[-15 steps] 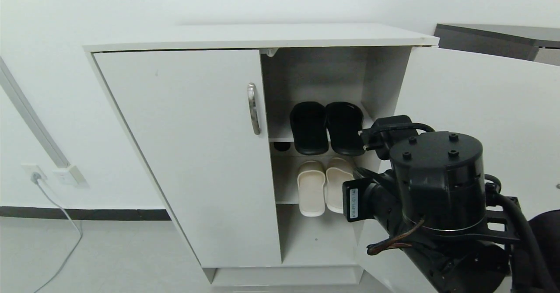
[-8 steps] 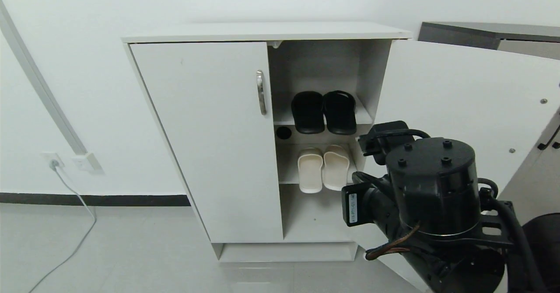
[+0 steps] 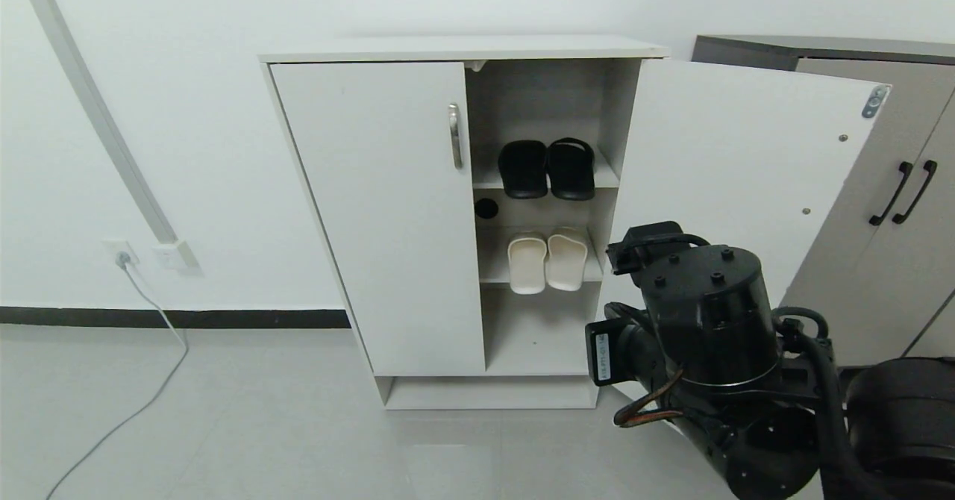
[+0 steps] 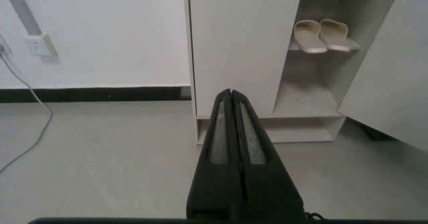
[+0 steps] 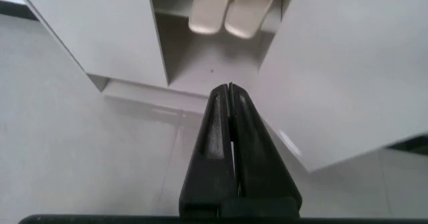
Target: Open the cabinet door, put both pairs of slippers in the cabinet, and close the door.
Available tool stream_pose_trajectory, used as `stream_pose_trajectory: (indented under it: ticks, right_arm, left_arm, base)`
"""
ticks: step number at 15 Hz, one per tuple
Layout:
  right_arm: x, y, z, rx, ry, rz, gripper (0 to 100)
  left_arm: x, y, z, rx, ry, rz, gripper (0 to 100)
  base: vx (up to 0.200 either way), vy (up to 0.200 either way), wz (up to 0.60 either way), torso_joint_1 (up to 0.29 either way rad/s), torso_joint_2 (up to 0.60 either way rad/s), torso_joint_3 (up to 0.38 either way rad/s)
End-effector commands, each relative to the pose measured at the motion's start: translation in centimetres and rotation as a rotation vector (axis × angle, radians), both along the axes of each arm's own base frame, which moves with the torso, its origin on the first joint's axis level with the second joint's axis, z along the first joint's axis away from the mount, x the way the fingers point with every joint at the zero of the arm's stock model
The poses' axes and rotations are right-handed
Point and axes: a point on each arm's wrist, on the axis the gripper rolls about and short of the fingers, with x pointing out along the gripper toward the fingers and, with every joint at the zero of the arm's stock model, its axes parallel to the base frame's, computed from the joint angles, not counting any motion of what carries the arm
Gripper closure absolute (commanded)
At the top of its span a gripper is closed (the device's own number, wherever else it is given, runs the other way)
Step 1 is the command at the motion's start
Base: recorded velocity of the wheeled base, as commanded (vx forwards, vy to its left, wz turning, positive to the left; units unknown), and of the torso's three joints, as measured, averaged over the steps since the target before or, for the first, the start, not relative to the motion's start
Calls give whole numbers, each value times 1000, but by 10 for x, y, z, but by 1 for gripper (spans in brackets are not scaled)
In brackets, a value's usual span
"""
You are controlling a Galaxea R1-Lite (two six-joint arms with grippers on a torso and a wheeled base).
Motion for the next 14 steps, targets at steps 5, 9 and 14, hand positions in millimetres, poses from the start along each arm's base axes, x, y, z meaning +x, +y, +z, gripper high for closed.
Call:
stream_pose_trajectory:
  ticks: [5, 9, 14]
  right_arm:
    - [3, 0, -7, -23, 13, -5, 100]
    - [3, 1, -8, -27, 16, -3, 100]
    - [5, 2, -12, -37, 23, -6, 100]
  left_arm:
    - [0, 0, 0, 0, 1, 1, 100]
    - [0, 0, 0, 0, 1, -1, 100]
    - [0, 0, 0, 1, 1, -1, 100]
  base:
    - [0, 0, 0, 0, 0, 0]
    - [0, 0, 0, 0, 0, 0]
    - [0, 0, 0, 0, 0, 0]
